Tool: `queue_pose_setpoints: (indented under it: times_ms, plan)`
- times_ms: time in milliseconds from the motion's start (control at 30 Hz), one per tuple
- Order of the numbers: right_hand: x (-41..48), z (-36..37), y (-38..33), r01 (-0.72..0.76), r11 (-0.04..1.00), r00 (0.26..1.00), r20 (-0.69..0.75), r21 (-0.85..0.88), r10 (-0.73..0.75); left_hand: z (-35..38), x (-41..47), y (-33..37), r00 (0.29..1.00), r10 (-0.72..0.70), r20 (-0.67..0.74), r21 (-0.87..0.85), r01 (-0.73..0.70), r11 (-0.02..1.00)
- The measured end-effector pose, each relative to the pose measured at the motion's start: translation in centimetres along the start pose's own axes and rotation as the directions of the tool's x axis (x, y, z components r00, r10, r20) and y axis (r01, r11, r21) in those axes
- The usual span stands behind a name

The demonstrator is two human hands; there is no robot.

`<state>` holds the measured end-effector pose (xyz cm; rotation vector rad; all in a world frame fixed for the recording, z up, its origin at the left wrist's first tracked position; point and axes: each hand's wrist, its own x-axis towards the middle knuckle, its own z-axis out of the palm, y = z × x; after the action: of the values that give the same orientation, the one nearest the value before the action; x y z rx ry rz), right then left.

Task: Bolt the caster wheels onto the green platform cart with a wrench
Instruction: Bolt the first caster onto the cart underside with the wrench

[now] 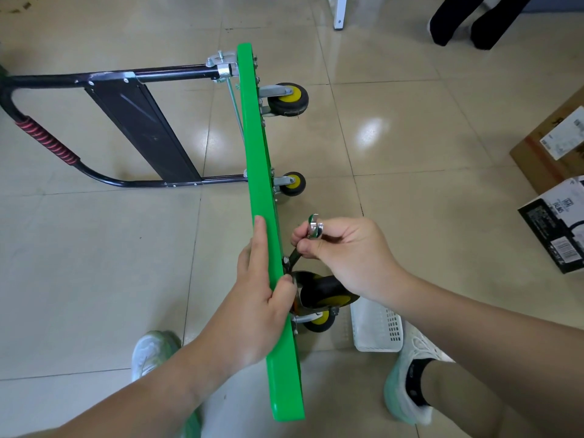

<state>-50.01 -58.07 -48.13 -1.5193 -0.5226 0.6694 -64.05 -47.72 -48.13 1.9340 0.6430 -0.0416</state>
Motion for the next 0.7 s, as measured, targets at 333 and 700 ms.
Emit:
queue_pose_setpoints:
  times_ms: [333, 700]
  plan:
    - [2.7, -2.0, -1.9, 0.001, 1.0, 1.0, 0.011, 0.02, -0.001, -0.1, -0.2, 0.2, 1.0, -0.006, 0.011, -0.005, 0.006, 1.0]
    - [7.8, -0.8, -0.3, -0.201, 0.979, 0.978, 0.05, -0.025, 0.202, -0.3, -0.2, 0.3, 0.999, -0.03, 0.044, 0.001, 0.03, 1.0]
